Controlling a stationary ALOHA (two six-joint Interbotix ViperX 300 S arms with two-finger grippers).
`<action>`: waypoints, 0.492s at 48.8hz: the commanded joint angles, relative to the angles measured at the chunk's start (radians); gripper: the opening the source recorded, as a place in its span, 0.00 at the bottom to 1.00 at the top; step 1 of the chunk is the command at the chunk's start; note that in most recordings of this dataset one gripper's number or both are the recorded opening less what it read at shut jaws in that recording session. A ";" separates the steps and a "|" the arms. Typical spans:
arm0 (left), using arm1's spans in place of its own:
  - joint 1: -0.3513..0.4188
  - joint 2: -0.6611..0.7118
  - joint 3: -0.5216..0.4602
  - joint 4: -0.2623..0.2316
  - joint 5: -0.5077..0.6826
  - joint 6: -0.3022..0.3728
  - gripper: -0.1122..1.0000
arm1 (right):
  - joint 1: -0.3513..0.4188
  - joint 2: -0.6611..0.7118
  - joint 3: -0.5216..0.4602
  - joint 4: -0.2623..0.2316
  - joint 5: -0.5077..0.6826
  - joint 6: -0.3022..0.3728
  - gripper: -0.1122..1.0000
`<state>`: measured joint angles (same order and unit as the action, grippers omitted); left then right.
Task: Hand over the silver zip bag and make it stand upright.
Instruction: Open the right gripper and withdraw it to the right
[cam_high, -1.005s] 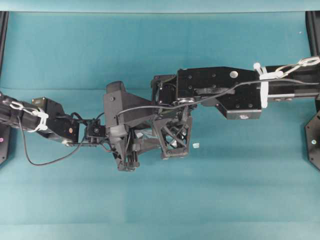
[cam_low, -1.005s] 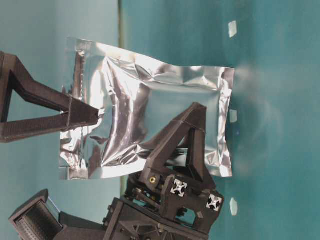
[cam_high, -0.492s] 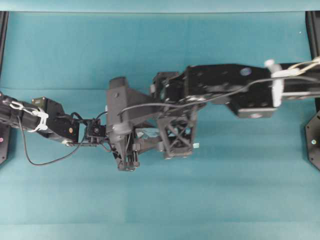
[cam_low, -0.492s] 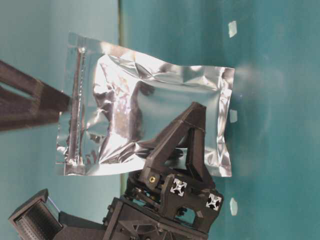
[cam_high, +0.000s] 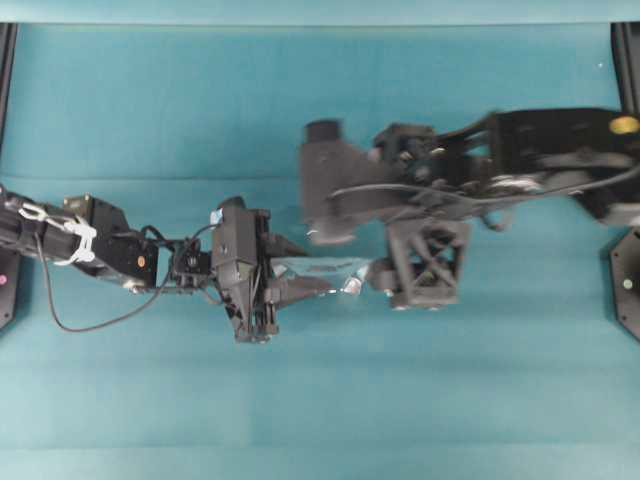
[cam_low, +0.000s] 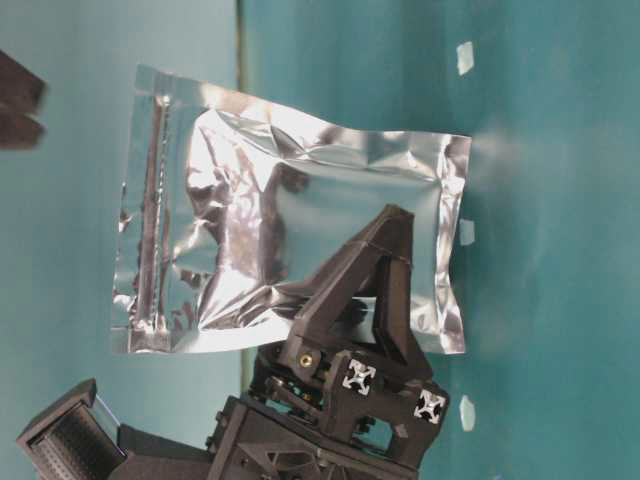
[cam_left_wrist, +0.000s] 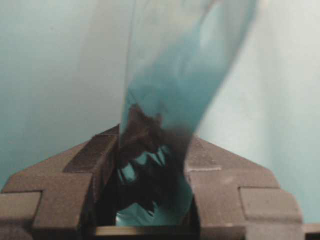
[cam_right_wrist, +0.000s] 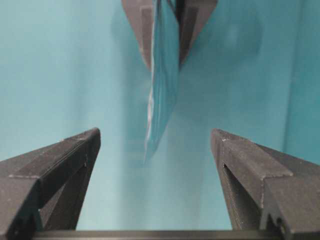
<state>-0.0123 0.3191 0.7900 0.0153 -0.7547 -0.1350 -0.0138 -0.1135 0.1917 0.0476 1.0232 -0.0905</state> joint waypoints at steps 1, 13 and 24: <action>-0.015 -0.003 0.000 0.003 0.003 -0.003 0.31 | 0.003 -0.077 0.044 0.000 -0.054 0.000 0.96; -0.015 -0.006 0.002 0.003 0.005 -0.003 0.31 | 0.018 -0.225 0.235 0.000 -0.288 0.008 0.96; -0.015 -0.006 0.008 0.003 0.018 -0.002 0.31 | 0.018 -0.370 0.407 0.000 -0.565 0.009 0.96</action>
<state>-0.0138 0.3175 0.7961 0.0153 -0.7455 -0.1350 0.0015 -0.4295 0.5645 0.0476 0.5369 -0.0905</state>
